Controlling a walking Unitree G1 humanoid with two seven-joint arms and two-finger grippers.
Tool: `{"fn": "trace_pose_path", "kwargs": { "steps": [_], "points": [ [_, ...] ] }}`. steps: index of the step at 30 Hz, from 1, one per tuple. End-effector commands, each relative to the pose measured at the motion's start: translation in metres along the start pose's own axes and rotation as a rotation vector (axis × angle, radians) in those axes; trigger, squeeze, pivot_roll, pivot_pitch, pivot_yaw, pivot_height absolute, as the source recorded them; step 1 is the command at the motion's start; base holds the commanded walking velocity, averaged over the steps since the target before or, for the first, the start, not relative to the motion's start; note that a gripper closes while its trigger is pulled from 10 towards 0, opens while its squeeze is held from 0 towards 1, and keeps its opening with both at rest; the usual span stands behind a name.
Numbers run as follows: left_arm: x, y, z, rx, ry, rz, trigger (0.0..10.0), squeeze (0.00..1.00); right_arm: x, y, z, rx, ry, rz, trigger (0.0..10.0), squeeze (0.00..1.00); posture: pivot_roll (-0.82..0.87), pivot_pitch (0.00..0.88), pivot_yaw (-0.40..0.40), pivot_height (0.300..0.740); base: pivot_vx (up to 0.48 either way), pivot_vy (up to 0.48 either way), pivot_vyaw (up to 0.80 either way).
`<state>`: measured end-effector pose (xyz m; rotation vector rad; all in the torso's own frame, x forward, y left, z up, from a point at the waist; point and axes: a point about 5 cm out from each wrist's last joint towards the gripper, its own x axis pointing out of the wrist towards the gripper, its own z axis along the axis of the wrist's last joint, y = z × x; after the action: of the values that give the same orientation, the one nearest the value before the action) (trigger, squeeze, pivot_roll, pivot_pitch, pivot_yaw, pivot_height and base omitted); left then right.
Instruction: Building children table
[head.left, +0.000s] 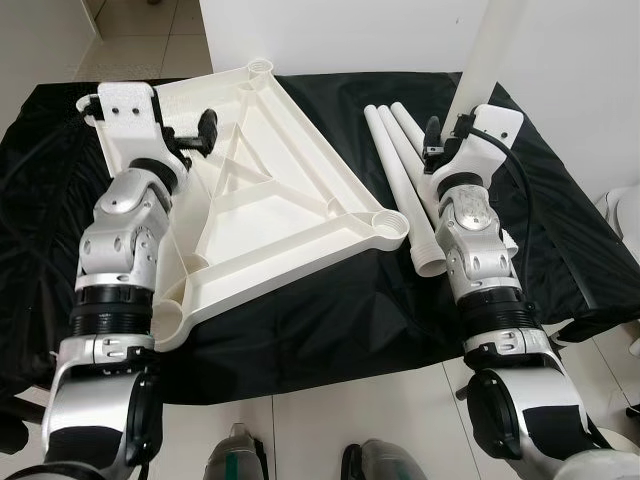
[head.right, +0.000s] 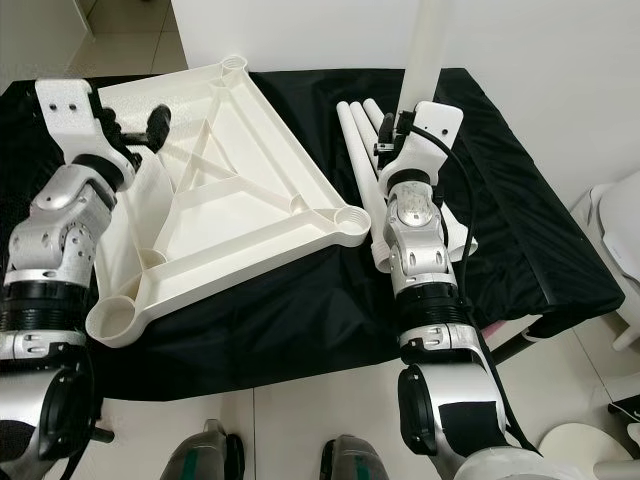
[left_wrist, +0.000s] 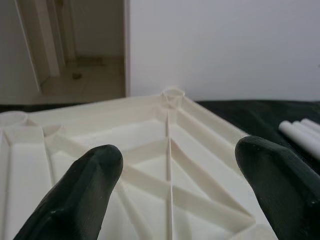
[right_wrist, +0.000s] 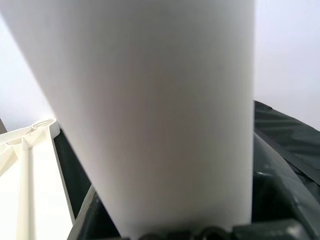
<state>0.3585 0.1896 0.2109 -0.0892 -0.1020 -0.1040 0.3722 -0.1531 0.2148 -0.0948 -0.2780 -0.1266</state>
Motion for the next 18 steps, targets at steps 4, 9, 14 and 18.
{"fn": "trace_pose_path", "kwargs": {
  "steps": [4,9,14,18],
  "points": [
    [-0.006,0.003,-0.017,0.029,0.058,0.051,10.0,0.00,-0.002,0.001,0.002,0.001,-0.016,0.011,10.0,0.00,-0.07,0.017,0.020,0.740,0.000,0.000,0.00],
    [-0.009,0.001,-0.027,0.046,0.101,0.033,10.0,0.00,-0.003,0.001,0.000,-0.001,-0.013,0.020,10.0,0.00,-0.07,0.014,0.014,0.740,0.000,0.000,0.00],
    [-0.020,-0.016,-0.050,0.050,0.195,-0.057,10.0,0.00,-0.004,0.003,-0.001,-0.003,-0.013,0.037,10.0,0.00,-0.06,0.000,0.016,0.740,0.000,0.000,0.00],
    [-0.025,-0.027,-0.058,0.031,0.224,-0.104,10.0,0.00,-0.004,0.005,-0.001,0.000,-0.015,0.039,10.0,0.00,-0.06,0.000,0.019,0.740,0.000,0.000,0.00]
  ]
}}
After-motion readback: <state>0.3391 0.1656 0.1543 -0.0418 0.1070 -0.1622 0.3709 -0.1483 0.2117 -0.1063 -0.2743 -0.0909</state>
